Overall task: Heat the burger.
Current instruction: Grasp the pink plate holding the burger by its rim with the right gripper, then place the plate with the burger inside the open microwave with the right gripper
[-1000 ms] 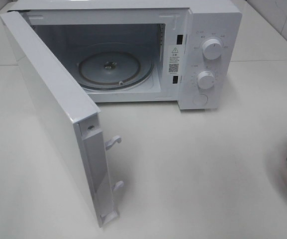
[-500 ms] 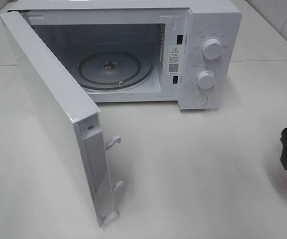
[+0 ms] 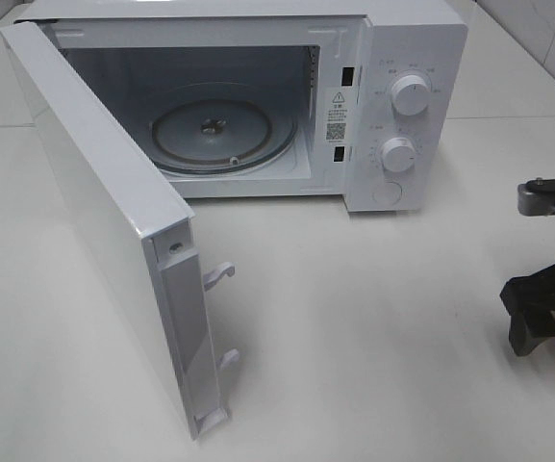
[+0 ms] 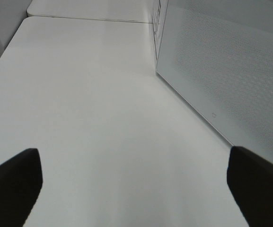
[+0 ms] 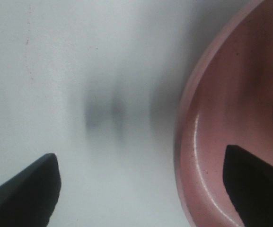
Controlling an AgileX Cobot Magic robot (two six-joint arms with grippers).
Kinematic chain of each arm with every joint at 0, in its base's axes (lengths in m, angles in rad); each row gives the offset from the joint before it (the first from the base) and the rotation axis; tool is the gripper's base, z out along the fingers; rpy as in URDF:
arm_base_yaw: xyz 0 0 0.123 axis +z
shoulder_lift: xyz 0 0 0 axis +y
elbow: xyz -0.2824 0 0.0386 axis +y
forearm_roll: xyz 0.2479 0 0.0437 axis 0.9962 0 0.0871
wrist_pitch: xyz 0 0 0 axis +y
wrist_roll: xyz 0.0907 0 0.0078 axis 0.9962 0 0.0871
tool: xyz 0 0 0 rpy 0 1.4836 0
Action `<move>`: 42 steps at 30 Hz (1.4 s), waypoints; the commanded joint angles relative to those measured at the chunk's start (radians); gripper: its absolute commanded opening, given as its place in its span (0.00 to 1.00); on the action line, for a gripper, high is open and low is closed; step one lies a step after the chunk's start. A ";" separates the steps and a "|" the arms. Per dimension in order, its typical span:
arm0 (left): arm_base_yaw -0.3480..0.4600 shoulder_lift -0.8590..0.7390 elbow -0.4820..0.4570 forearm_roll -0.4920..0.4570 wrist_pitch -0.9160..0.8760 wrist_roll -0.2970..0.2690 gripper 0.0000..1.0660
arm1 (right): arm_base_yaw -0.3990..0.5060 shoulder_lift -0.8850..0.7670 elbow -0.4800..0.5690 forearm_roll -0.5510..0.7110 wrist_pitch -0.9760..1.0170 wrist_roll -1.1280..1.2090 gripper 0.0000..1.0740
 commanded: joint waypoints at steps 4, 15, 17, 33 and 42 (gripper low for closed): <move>-0.006 -0.004 0.000 -0.001 0.000 -0.002 0.92 | -0.006 0.060 0.000 0.024 -0.027 -0.027 0.75; -0.006 -0.004 0.000 -0.001 0.000 -0.002 0.92 | -0.006 0.142 0.000 0.020 -0.105 -0.026 0.70; -0.006 -0.004 0.000 -0.001 0.000 -0.002 0.92 | -0.006 0.142 0.000 0.015 -0.110 -0.019 0.64; -0.006 -0.004 0.000 -0.001 0.000 -0.002 0.92 | -0.006 0.142 0.030 -0.016 -0.137 -0.017 0.00; -0.006 -0.004 0.000 -0.001 0.000 -0.002 0.92 | -0.005 0.142 0.030 -0.017 -0.136 -0.011 0.00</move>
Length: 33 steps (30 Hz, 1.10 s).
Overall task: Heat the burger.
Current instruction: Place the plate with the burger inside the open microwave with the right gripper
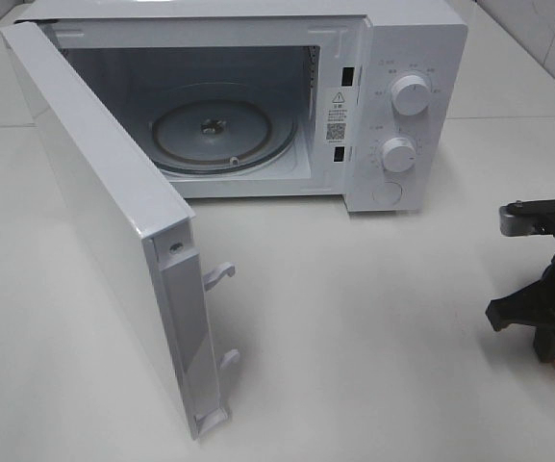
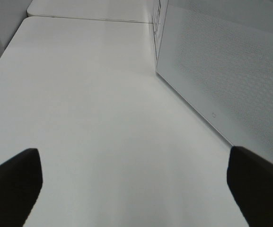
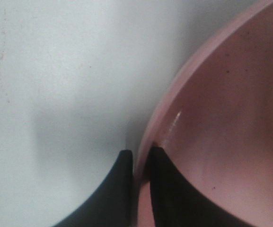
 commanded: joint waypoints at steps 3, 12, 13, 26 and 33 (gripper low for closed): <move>-0.006 -0.004 0.000 -0.001 0.000 -0.002 0.92 | -0.005 0.016 0.017 -0.002 -0.005 0.003 0.00; -0.006 -0.004 0.000 -0.001 0.000 -0.002 0.92 | 0.062 0.011 0.008 -0.138 0.051 0.135 0.00; -0.006 -0.004 0.000 -0.001 0.000 -0.002 0.92 | 0.091 0.011 0.008 -0.169 0.059 0.173 0.00; -0.006 -0.004 0.000 -0.001 0.000 -0.002 0.92 | 0.242 -0.011 0.008 -0.414 0.168 0.411 0.00; -0.006 -0.004 0.000 -0.001 0.000 -0.002 0.92 | 0.293 -0.071 0.008 -0.525 0.239 0.489 0.00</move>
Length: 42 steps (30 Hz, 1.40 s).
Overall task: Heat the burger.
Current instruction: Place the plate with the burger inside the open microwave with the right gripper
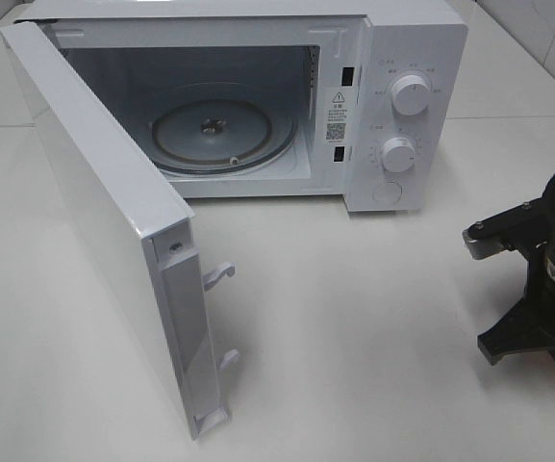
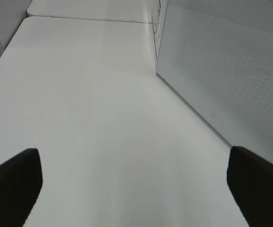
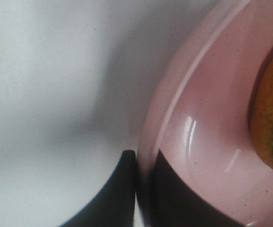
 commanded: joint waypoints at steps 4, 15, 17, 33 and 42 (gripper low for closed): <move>-0.006 -0.004 0.000 -0.001 0.000 -0.002 0.92 | 0.036 -0.083 0.001 -0.121 0.122 0.037 0.00; -0.006 -0.004 0.000 -0.001 0.000 -0.002 0.92 | 0.036 -0.195 0.001 -0.136 0.217 0.021 0.00; -0.006 -0.004 0.000 -0.001 0.000 -0.002 0.92 | 0.036 -0.232 0.001 -0.135 0.251 0.006 0.00; -0.006 -0.004 0.000 -0.001 0.000 -0.002 0.92 | 0.068 -0.303 0.001 -0.083 0.295 -0.078 0.00; -0.006 -0.004 0.000 -0.001 0.000 -0.002 0.92 | 0.186 -0.303 0.001 -0.103 0.296 -0.087 0.00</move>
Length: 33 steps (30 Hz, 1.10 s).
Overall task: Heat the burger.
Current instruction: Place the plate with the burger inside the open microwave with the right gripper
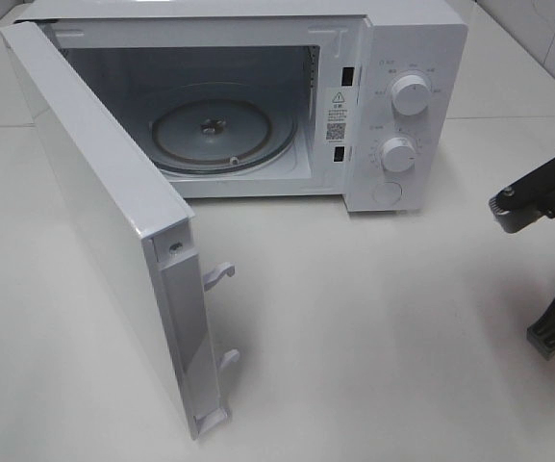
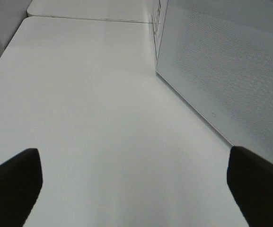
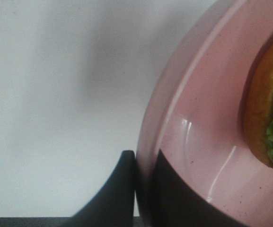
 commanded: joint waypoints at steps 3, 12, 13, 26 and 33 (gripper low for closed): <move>-0.006 -0.004 0.000 -0.001 0.000 -0.002 0.92 | 0.075 -0.010 -0.001 -0.067 0.022 -0.018 0.00; -0.006 -0.004 0.000 -0.001 0.000 -0.002 0.92 | 0.165 -0.010 -0.001 -0.074 0.013 -0.048 0.00; -0.006 -0.004 0.000 -0.001 0.000 -0.002 0.92 | 0.177 -0.010 -0.001 -0.078 0.010 -0.055 0.00; -0.006 -0.004 0.000 -0.001 0.000 -0.002 0.92 | 0.211 -0.010 -0.001 -0.093 -0.155 -0.287 0.00; -0.006 -0.004 0.000 -0.001 0.000 -0.002 0.92 | 0.211 -0.010 -0.001 -0.097 -0.230 -0.562 0.00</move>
